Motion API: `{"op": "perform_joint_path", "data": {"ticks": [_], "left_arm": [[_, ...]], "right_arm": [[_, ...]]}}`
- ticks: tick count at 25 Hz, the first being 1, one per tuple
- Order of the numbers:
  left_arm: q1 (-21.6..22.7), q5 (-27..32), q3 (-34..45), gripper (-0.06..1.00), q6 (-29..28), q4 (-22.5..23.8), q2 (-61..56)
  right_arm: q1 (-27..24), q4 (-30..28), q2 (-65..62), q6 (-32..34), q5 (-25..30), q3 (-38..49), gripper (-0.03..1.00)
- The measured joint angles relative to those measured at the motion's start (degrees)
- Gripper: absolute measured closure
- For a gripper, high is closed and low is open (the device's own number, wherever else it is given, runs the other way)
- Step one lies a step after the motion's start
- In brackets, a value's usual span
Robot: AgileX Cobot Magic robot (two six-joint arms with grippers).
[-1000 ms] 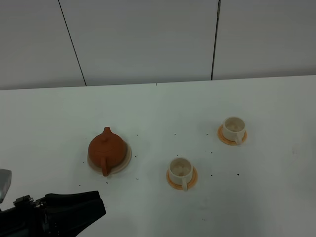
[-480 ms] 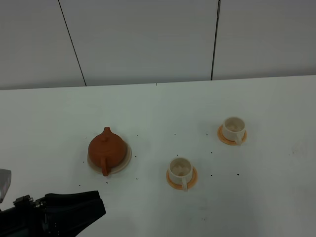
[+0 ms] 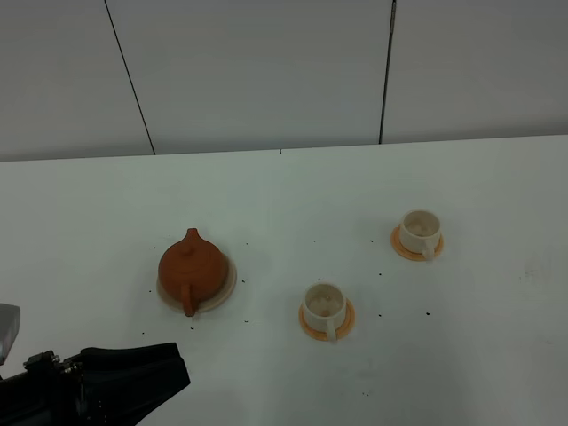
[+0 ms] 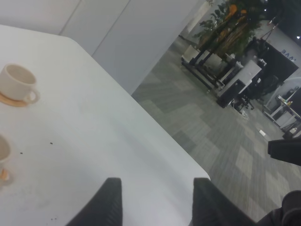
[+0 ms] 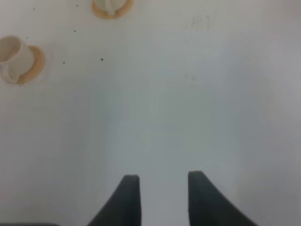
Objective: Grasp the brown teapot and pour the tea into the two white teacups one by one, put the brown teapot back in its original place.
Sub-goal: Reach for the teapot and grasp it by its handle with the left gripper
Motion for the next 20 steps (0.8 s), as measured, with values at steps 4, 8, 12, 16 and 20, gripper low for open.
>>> {"op": "perform_joint_path", "data": {"ticks": [4, 8, 12, 16, 20], "left_arm": [[0.0, 0.0, 0.0, 0.53, 1.4, 0.0, 0.0], [0.0, 0.0, 0.0, 0.53, 2.53, 0.0, 0.0], [0.0, 0.0, 0.0, 0.53, 2.84, 0.0, 0.0], [0.0, 0.0, 0.0, 0.53, 4.14, 0.0, 0.0], [0.0, 0.0, 0.0, 0.53, 4.33, 0.0, 0.0]], "right_arm": [[0.0, 0.39, -0.29, -0.01, -0.04, 0.02, 0.72], [0.0, 0.56, -3.11, -0.01, -0.07, 0.02, 0.72], [0.0, 1.1, -8.06, -0.01, -0.07, 0.02, 0.72], [0.0, 1.57, -8.34, -0.06, -0.07, 0.14, 0.72], [0.0, 1.57, -8.34, -0.35, -0.07, 0.14, 0.72]]}}
